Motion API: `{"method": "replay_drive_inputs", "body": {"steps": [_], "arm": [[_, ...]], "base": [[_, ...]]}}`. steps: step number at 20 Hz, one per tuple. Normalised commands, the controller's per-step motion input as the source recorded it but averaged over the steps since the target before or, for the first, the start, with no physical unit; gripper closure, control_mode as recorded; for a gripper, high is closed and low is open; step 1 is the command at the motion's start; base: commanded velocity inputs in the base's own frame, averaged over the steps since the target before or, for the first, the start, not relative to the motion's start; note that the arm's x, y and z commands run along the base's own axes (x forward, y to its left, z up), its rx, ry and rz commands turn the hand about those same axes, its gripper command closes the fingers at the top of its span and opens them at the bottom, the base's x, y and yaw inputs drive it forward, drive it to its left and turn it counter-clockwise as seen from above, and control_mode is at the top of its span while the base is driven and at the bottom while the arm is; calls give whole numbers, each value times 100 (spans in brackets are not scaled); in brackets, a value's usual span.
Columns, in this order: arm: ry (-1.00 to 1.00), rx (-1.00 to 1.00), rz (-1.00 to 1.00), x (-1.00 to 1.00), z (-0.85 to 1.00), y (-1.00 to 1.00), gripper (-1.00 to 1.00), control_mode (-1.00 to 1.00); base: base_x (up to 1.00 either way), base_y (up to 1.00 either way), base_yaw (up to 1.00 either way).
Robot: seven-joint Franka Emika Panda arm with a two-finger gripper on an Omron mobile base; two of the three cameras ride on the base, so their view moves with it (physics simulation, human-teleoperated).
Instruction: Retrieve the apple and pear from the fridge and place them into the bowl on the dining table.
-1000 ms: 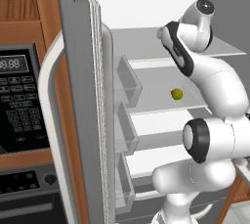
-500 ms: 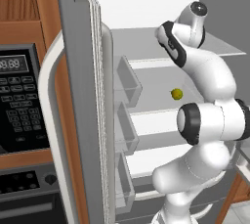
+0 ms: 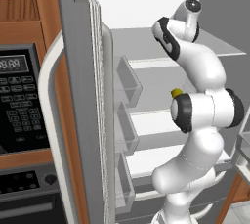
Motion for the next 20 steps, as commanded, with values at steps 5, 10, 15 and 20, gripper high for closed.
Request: {"method": "replay_drive_inputs", "body": {"steps": [5,10,15,20], "arm": [[2,0,0,0,-36,-6,-100,-100],[1,0,0,2,-47,0,-100,-100],[3,0,0,3,-59,0,-100,-100],[4,0,0,10,-70,0,100,-100]], "base": [[0,0,0],[0,0,0],[0,0,0],[0,0,0]]}}
